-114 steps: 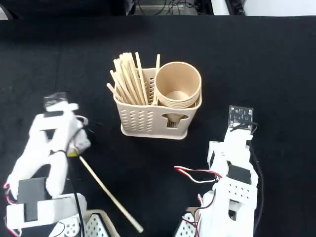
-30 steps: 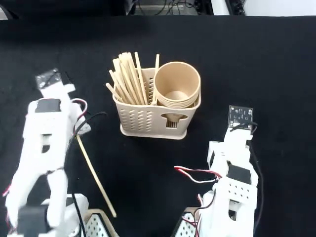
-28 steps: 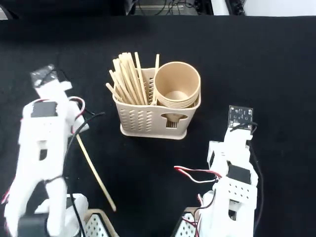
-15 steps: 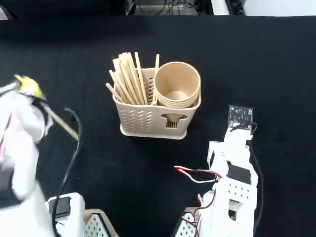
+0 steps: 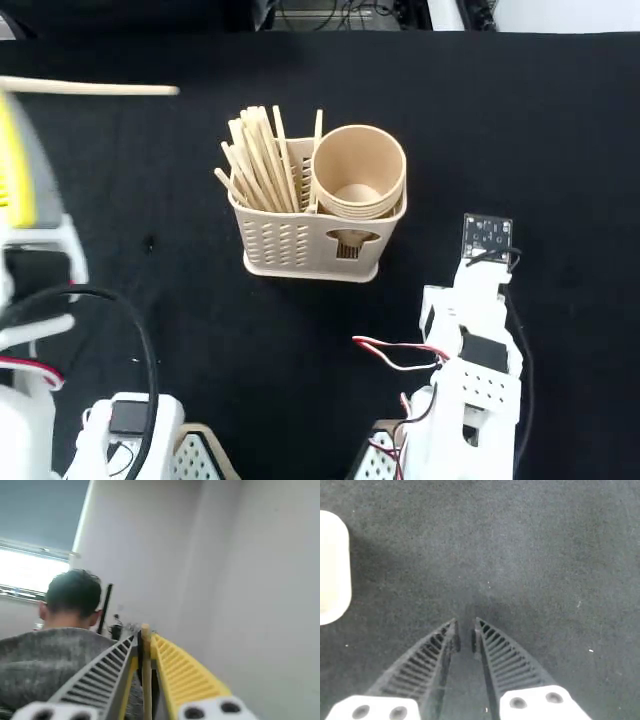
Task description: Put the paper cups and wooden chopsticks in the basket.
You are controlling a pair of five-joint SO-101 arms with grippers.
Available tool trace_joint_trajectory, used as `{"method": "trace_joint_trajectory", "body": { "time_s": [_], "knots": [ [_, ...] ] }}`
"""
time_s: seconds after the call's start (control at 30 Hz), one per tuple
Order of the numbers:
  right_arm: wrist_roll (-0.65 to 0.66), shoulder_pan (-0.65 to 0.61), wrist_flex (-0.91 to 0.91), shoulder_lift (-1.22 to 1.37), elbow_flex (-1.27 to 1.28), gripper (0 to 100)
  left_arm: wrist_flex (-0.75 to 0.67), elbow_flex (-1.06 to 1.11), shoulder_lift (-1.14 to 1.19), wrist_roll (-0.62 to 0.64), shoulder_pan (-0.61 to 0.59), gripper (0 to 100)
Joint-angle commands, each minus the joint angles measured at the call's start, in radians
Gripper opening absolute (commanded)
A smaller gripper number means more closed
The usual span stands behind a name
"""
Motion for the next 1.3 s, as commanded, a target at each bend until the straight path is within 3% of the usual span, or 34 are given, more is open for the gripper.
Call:
{"method": "trace_joint_trajectory", "body": {
  "time_s": [0.0, 0.17, 0.33, 0.73, 0.87, 0.93, 1.07, 1.27],
  "knots": [
    [0.011, -0.006, -0.018, 0.001, -0.005, 6.4, 0.028, -0.028, 0.052, -0.012, 0.13, 3],
    [0.012, -0.006, -0.018, 0.001, -0.005, 6.4, 0.12, -0.025, 0.172, -0.08, 0.223, 3],
    [0.012, -0.006, -0.018, 0.001, -0.005, 6.4, 0.172, -0.015, 0.258, -0.124, 0.242, 3],
    [0.012, -0.006, -0.018, 0.001, -0.005, 6.4, 0.04, 0.257, 0.298, -0.129, 0.249, 4],
    [0.012, -0.006, -0.018, 0.001, -0.005, 6.4, 0.132, 0.269, 0.298, -0.117, 0.291, 16],
    [0.012, -0.005, -0.02, 0.001, -0.005, 6.4, 0.195, 0.269, 0.296, -0.054, 0.309, 21],
    [0.012, -0.005, -0.02, 0.001, -0.005, 6.4, 0.262, 0.255, 0.278, 0.068, 0.308, 21],
    [0.012, -0.006, -0.02, 0.001, -0.005, 6.4, 0.374, 0.262, 0.114, 0.025, 0.226, 21]
  ]
}}
